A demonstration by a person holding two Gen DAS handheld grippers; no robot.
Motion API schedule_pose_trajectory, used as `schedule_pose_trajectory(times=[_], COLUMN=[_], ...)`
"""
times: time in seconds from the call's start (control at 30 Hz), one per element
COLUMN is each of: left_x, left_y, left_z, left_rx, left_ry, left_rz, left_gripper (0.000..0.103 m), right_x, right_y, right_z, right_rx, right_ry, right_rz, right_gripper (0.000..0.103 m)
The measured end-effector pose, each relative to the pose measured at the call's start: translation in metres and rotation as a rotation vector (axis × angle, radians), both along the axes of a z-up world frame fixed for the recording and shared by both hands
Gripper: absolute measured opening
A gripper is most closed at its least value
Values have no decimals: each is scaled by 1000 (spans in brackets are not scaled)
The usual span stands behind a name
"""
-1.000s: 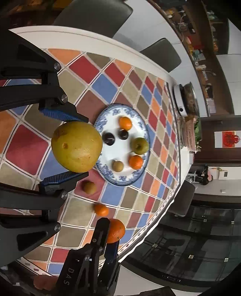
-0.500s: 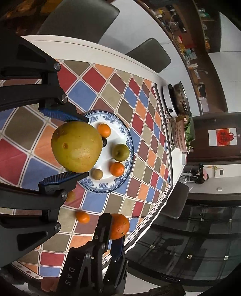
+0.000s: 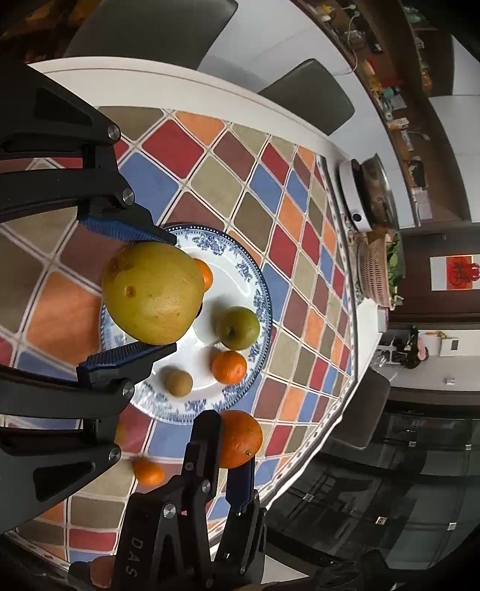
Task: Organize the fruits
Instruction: 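Lower the yellow pear onto the plate while the right tool places its tangerine, then move both tools back toward the brown kiwi and last tangerine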
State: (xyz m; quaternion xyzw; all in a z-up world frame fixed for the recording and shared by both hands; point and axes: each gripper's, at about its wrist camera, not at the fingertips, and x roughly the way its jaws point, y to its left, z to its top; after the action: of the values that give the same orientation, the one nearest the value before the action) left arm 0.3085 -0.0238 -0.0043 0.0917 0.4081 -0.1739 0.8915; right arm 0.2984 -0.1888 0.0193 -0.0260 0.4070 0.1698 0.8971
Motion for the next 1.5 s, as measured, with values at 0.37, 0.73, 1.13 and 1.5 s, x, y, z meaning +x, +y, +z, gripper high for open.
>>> schedule_pose_trajectory(times=[0.37, 0.73, 1.13, 1.5], left_x=[37, 52, 17, -31], left_y=[-3, -12, -15, -14], left_z=[-34, -50, -19, 31], left_rx=[13, 43, 91, 3], left_ry=[65, 110, 14, -68], left_rz=[-15, -41, 16, 73], left_gripper=[49, 55, 70, 74], right_x=[41, 57, 26, -22], right_y=[0, -1, -16, -34], right_z=[-34, -47, -15, 16], right_rx=[8, 44, -26, -15], right_ry=[112, 155, 23, -54], right_rz=[-10, -33, -109, -139], right_gripper=[42, 42, 58, 58])
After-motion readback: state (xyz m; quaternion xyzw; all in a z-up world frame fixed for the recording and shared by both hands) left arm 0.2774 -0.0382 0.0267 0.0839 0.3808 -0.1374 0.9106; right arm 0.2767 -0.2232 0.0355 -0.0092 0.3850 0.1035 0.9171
